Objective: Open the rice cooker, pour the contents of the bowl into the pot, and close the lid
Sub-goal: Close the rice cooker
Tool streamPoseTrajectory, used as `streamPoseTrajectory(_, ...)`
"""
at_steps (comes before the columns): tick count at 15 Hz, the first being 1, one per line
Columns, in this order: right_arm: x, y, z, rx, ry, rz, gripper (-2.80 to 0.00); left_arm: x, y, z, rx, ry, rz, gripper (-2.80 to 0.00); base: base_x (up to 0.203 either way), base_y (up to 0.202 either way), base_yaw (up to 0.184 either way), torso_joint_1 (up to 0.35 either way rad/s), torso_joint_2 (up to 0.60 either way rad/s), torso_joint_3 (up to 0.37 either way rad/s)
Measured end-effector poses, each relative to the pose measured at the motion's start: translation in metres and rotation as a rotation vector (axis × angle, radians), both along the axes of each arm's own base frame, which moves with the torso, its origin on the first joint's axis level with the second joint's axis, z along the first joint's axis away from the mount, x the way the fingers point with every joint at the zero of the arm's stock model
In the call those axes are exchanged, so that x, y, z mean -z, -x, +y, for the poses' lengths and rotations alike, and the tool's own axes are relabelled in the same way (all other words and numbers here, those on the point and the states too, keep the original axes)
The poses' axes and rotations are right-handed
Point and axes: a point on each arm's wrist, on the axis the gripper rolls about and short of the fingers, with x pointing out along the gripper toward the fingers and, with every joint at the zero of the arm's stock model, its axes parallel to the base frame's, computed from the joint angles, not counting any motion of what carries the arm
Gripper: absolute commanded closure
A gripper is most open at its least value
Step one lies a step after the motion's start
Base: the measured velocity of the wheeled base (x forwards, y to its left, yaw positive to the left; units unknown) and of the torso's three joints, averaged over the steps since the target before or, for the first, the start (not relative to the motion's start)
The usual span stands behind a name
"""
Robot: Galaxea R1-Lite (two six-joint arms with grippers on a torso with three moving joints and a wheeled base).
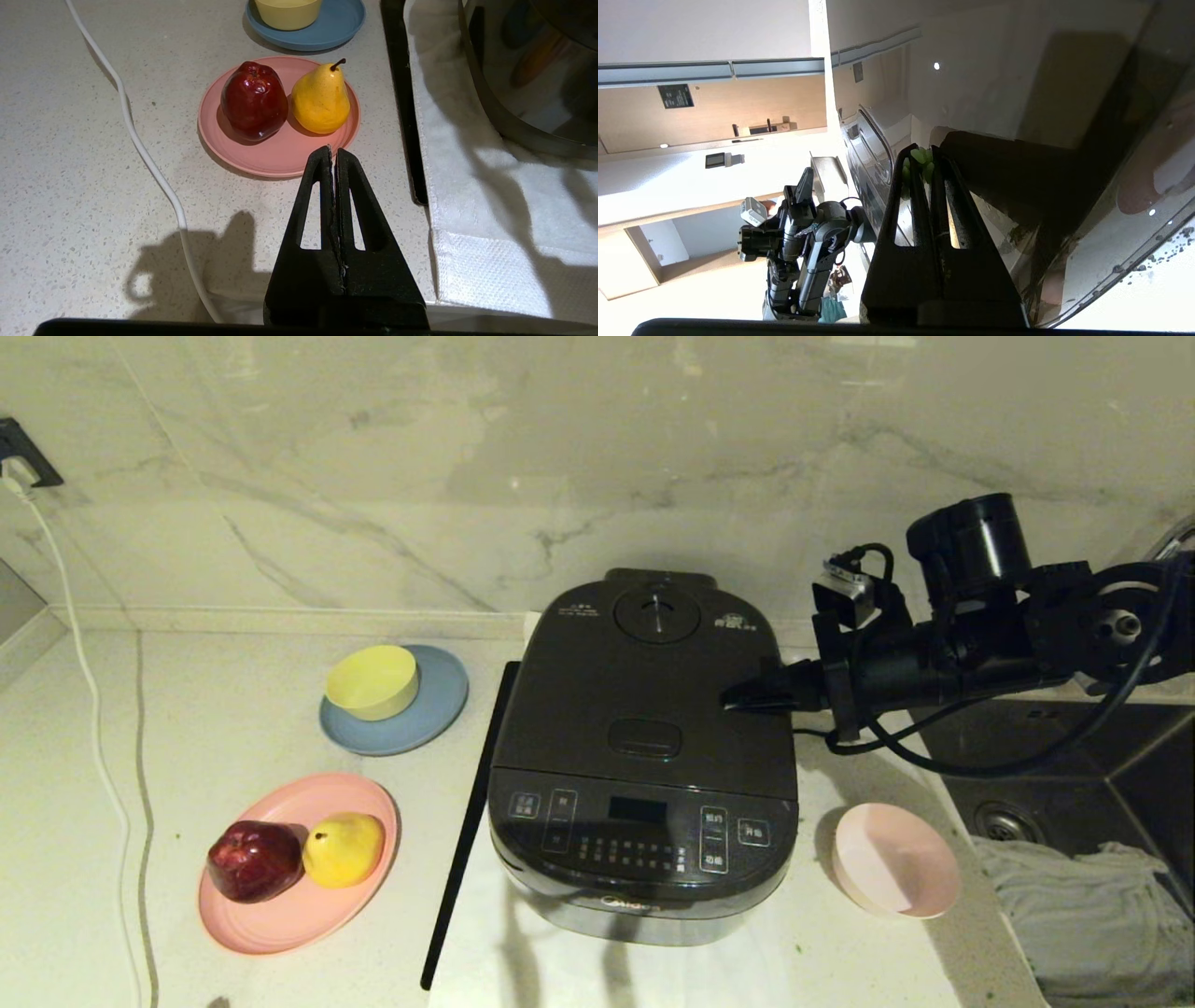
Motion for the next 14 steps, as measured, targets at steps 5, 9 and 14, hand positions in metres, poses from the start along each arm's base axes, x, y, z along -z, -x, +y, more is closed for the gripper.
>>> streamPoseTrajectory(5,-0.007,0.003,-0.002,0.004,-0.006,-0.021,0.0,0.0,0.0,0.0,0.0,0.001,0.0,0.0,0.0,0.0,0.0,0.0,0.0,0.0)
streamPoseTrajectory(9,-0.035,0.017,-0.01,0.024,-0.035,-0.105,0.0,0.0,0.0,0.0,0.0,0.0,0.0,0.0,0.0,0.0,0.0,0.0,0.0,0.0)
streamPoseTrajectory(14,-0.071,0.045,-0.023,0.033,-0.076,-0.215,0.0,0.0,0.0,0.0,0.0,0.0,0.0,0.0,0.0,0.0,0.0,0.0,0.0,0.0)
